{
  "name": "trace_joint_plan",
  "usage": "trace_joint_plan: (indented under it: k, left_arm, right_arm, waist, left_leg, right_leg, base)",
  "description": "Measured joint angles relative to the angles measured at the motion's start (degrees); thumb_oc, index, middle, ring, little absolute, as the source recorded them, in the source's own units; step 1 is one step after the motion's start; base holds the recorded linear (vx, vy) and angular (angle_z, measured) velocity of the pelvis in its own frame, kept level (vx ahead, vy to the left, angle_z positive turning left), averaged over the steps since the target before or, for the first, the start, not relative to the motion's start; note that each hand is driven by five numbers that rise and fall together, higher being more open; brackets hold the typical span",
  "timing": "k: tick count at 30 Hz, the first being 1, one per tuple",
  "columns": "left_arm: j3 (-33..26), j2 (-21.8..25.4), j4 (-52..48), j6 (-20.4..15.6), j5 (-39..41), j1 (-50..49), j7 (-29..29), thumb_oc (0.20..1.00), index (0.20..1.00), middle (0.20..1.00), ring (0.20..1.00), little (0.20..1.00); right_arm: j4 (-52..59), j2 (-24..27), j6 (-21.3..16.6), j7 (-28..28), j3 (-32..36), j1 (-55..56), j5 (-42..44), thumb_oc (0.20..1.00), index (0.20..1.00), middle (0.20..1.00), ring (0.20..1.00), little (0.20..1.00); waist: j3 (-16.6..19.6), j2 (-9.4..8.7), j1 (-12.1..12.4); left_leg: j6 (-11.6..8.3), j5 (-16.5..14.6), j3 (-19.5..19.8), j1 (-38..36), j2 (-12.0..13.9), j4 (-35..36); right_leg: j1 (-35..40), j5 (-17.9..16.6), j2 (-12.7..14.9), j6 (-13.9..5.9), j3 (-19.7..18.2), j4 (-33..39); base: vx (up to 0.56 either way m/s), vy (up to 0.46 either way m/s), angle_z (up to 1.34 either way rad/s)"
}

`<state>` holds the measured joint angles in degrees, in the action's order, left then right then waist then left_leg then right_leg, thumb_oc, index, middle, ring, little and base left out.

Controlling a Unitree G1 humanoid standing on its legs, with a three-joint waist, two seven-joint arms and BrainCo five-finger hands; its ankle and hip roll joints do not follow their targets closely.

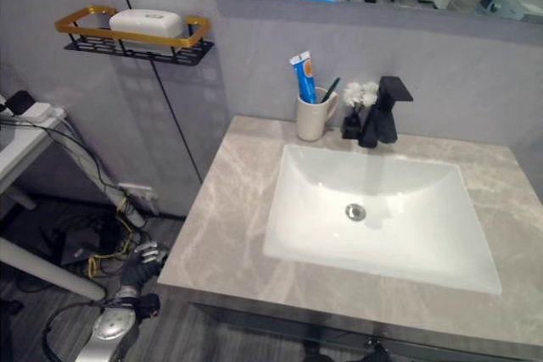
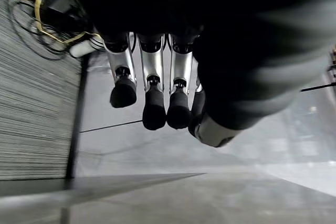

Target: Put brush and paste in cup on sink, flatten towel.

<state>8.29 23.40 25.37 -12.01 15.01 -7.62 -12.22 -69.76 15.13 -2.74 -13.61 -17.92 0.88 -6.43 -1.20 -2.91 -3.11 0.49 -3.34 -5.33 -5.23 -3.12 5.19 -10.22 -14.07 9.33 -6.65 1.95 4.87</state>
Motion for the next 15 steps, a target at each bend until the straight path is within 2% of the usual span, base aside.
trace_joint_plan:
  k: [1, 2, 5, 6, 7, 8, 11, 12, 13, 14, 15]
  left_arm:
    - [0.1, 0.0, 1.7, 0.2, -0.9, 0.4, 0.0, 0.2, 0.2, 0.2, 0.2, 0.2]
    - [0.3, -0.3, 6.3, 1.5, -4.4, 0.8, -0.1, 0.2, 0.2, 0.2, 0.2, 0.2]
    - [0.4, -2.0, 11.4, 3.2, -5.3, 0.6, 0.0, 0.2, 0.2, 0.2, 0.2, 0.2]
    - [0.5, -2.7, 13.2, 4.1, -6.4, 0.4, 0.1, 0.2, 0.2, 0.2, 0.2, 0.2]
    - [1.4, -3.6, 17.2, 5.9, -7.6, -0.2, 1.0, 0.2, 0.2, 0.2, 0.2, 0.2]
    - [1.7, -4.0, 18.7, 6.7, -8.5, -0.2, 1.6, 0.2, 0.2, 0.2, 0.2, 0.2]
    - [1.7, -4.8, 23.8, 7.3, -9.9, 0.2, 1.5, 0.2, 0.2, 0.2, 0.2, 0.2]
    - [1.4, -5.5, 26.7, 7.2, -10.5, 0.9, 1.1, 0.2, 0.2, 0.2, 0.2, 0.2]
    - [-0.3, -7.1, 33.2, 6.8, -10.4, 3.7, 0.8, 0.2, 0.2, 0.2, 0.2, 0.2]
    - [-2.1, -9.1, 41.0, 7.1, -10.3, 7.0, -0.2, 0.25, 0.25, 0.25, 0.25, 0.25]
    - [-2.3, -11.3, 49.5, 9.1, -10.4, 9.4, -1.1, 0.47, 0.47, 0.47, 0.47, 0.47]
  right_arm:
    - [0.0, 0.0, 0.0, -0.1, 0.3, -0.4, 0.0, 1.0, 1.0, 1.0, 1.0, 1.0]
    - [0.0, -0.2, -0.3, -0.4, 1.5, -1.5, 0.0, 1.0, 1.0, 1.0, 1.0, 1.0]
    - [0.1, -0.4, -0.5, -1.0, 2.5, -1.4, 0.1, 1.0, 1.0, 1.0, 1.0, 1.0]
    - [0.2, -0.5, -0.5, -1.2, 3.4, -1.3, 0.2, 1.0, 1.0, 1.0, 1.0, 1.0]
    - [0.4, -0.4, -0.3, -1.3, 4.0, -1.5, 0.4, 1.0, 1.0, 1.0, 1.0, 1.0]
    - [0.5, -0.4, 0.1, -1.2, 3.8, -1.1, 0.3, 1.0, 1.0, 1.0, 1.0, 1.0]
    - [-2.0, -1.0, 0.8, -1.0, 3.8, 0.7, -0.1, 1.0, 1.0, 1.0, 1.0, 1.0]
    - [-3.2, -1.1, 0.9, -1.1, 3.8, 1.2, -0.1, 1.0, 1.0, 1.0, 1.0, 1.0]
    - [-4.9, -1.5, 0.9, -1.1, 5.3, 1.3, 0.2, 1.0, 1.0, 1.0, 1.0, 1.0]
    - [-6.1, -2.1, 1.0, -1.1, 8.0, 1.2, 0.8, 1.0, 1.0, 1.0, 1.0, 1.0]
    - [-7.3, -2.7, 1.5, -1.1, 8.0, -0.3, 1.7, 1.0, 1.0, 1.0, 1.0, 1.0]
  waist:
    - [-0.4, 0.03, -0.3]
    - [-1.5, -0.52, -1.1]
    - [-2.6, -1.76, -1.4]
    - [-2.8, -1.93, -1.8]
    - [-3.4, -1.57, -2.8]
    - [-3.8, -1.12, -3.0]
    - [-3.8, -2.12, -3.7]
    - [-3.8, -2.21, -3.9]
    - [-3.8, -2.87, -4.4]
    - [-4.3, -2.41, -4.4]
    - [-4.5, -1.81, -5.7]
  left_leg:
    - [0.3, 0.0, -0.1, 0.0, -0.2, 0.0]
    - [0.66, 0.0, -1.0, -0.2, -1.4, 0.0]
    - [1.75, -0.3, -3.2, -0.9, -2.6, 0.0]
    - [2.12, -0.2, -3.5, -1.3, -2.7, 0.0]
    - [2.41, 0.2, -4.9, -1.8, -2.1, 0.0]
    - [2.64, 0.1, -5.4, -1.9, -1.6, 0.0]
    - [2.87, 0.0, -6.8, -2.8, -1.1, 0.0]
    - [2.88, -0.1, -6.8, -2.9, -1.2, 0.0]
    - [2.79, -0.1, -6.9, -3.3, -1.6, 0.0]
    - [2.74, -0.2, -7.5, -3.7, -1.6, 0.0]
    - [2.72, -0.4, -9.6, -3.5, -1.0, 0.1]
  right_leg:
    - [-0.1, -0.1, 0.3, -0.22, -0.2, 0.0]
    - [-0.4, -0.9, 1.0, -0.89, -1.5, 0.0]
    - [-0.9, -0.1, 1.8, -2.4, -3.4, 0.0]
    - [-0.9, 1.1, 2.0, -2.98, -3.6, 0.1]
    - [-0.7, 4.4, 1.8, -5.08, -3.6, 0.0]
    - [-0.9, 4.4, 1.7, -5.25, -3.1, 0.0]
    - [0.3, 3.4, 1.3, -4.93, -2.7, -2.9]
    - [1.3, 2.9, 1.3, -4.42, -2.7, -2.5]
    - [1.3, 1.2, 0.8, -2.92, -2.9, -2.8]
    - [1.0, 0.6, 0.5, -2.71, -3.3, -3.6]
    - [0.3, -1.7, 0.4, -4.87, -4.7, -2.1]
  base:
    - [-0.09, 0.122, -0.18]
    - [-0.11, 0.163, -0.29]
    - [-0.04, 0.119, -0.32]
    - [-0.02, 0.108, -0.45]
    - [-0.03, 0.089, -0.43]
    - [-0.03, 0.055, -0.39]
    - [-0.05, 0.055, -0.24]
    - [-0.08, 0.051, -0.11]
    - [-0.06, 0.034, -0.11]
    - [-0.1, 0.014, -0.5]
    - [-0.14, 0.047, -0.68]
